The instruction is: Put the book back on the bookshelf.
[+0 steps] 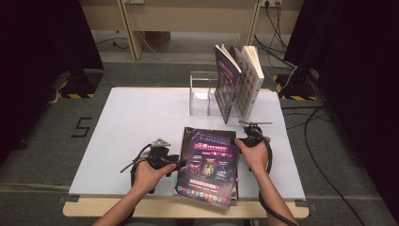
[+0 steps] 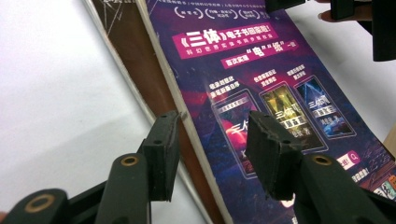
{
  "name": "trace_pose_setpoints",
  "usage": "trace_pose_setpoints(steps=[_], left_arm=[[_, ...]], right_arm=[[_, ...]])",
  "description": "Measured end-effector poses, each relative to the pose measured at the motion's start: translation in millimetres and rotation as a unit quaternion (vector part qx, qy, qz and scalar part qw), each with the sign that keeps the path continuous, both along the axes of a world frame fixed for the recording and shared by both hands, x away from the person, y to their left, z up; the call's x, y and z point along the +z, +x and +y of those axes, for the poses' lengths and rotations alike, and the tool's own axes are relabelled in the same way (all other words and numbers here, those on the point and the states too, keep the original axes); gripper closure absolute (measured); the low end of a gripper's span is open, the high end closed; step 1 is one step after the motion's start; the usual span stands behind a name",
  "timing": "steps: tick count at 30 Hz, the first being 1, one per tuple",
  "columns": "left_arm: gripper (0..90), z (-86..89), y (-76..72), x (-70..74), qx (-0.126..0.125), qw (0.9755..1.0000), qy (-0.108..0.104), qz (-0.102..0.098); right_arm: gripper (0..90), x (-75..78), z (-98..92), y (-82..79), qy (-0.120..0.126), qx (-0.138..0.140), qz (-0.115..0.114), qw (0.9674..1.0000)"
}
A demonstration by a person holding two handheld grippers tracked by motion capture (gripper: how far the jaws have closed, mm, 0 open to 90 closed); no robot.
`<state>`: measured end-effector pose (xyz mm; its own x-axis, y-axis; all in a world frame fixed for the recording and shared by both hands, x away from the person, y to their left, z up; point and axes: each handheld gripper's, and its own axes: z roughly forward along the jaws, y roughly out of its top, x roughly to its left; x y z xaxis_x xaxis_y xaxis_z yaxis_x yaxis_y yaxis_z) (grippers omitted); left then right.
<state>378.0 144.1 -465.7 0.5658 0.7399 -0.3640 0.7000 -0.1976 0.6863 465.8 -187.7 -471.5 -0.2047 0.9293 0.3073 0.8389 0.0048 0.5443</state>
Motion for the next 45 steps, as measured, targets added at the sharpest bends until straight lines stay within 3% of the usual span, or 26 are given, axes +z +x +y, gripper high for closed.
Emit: trace_pose_setpoints(steps=[9,13,17,21,31,35,45], left_arm=[[54.0,-14.6,11.2,-14.4,0.000,0.9995,0.011,0.029],[54.1,-17.4,9.7,-15.6,-0.002,0.9994,0.020,0.028],[55.3,-17.3,8.2,-15.7,0.002,0.9993,0.020,0.031],[58.2,-14.3,5.3,-15.6,-0.001,0.9988,0.008,0.049],[58.3,-17.8,0.2,-14.5,-0.004,0.9989,0.028,0.037],[59.7,-19.7,-0.5,-13.6,-0.007,0.9986,0.043,0.031],[63.2,-20.9,-2.0,-13.7,-0.001,0.9985,0.049,0.027]], right_arm=[[51.6,-0.4,-0.3,-1.8,0.003,-0.002,0.000,1.0000],[51.4,-0.7,0.0,-2.1,0.002,-0.004,0.000,1.0000],[51.1,-0.8,1.7,-1.8,0.002,-0.010,0.000,0.9999],[51.4,-1.3,3.9,0.7,0.005,-0.010,-0.001,0.9999],[52.8,0.8,3.1,9.7,0.014,0.003,0.020,0.9997],[52.4,0.0,4.6,10.6,0.011,0.003,0.017,0.9998],[55.7,-2.5,1.3,8.0,0.030,-0.004,0.006,0.9995]])
